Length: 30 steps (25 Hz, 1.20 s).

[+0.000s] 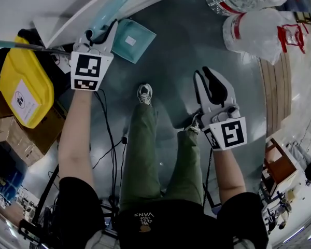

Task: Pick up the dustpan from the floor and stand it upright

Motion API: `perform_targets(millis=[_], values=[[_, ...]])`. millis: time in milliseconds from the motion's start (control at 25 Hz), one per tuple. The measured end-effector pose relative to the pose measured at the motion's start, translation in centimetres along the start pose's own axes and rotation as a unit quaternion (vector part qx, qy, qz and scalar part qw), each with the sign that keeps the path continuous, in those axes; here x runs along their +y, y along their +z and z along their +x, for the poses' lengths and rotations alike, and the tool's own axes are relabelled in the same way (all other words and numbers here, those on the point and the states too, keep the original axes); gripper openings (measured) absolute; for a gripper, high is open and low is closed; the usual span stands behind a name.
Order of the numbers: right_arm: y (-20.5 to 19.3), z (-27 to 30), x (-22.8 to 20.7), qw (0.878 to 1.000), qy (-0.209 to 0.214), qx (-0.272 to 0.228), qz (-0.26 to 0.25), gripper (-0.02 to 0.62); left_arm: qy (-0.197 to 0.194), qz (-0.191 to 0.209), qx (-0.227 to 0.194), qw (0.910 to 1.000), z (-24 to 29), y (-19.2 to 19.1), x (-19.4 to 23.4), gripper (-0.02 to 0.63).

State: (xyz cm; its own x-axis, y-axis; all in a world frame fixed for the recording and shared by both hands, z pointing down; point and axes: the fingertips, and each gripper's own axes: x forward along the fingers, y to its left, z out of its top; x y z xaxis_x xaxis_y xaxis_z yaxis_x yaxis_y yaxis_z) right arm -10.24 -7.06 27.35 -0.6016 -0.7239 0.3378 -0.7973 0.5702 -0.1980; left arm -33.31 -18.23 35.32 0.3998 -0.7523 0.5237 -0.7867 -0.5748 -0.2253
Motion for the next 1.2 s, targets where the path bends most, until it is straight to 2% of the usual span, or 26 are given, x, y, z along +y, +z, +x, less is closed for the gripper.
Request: perform_targets(millis=[160,280,440,560,840,1040,1200], values=[[1.2,-2.4,-0.7,1.000,-0.003,-0.006,0.001,0.078,0.021,-0.026,0.025,0.9991,-0.4,-0.6,0.0,0.165],[2.7,-4.5,-0.9,1.000,-0.005,-0.014,0.003,0.078,0.037,-0.040,0.056,0.9970,-1.2,-1.3,-0.3,0.175],[5.7,-7.8,-1.6,1.000,0.003,-0.027,0.011,0.078,0.068,-0.083,0.104,0.9888,-3.1,-2.4,-0.9,0.224],[8.5,-10.3,-2.6,0.999,0.012,-0.045,0.009,0.078,0.090,-0.103,0.113,0.9842,-4.9,-1.0,-2.0,0.229],[13.3,-17.4,-3.2,0.997,0.056,-0.062,-0.001,0.078,0.134,-0.135,0.065,0.9796,-12.1,6.7,-7.2,0.229],[15.5,-23.2,-2.4,0.993,0.101,-0.058,-0.025,0.078,0.155,-0.137,0.013,0.9784,-18.3,14.7,-12.5,0.229],[18.6,-28.0,-1.5,0.989,0.124,-0.069,-0.040,0.078,0.186,-0.140,-0.034,0.9719,-24.0,21.4,-16.2,0.228]])
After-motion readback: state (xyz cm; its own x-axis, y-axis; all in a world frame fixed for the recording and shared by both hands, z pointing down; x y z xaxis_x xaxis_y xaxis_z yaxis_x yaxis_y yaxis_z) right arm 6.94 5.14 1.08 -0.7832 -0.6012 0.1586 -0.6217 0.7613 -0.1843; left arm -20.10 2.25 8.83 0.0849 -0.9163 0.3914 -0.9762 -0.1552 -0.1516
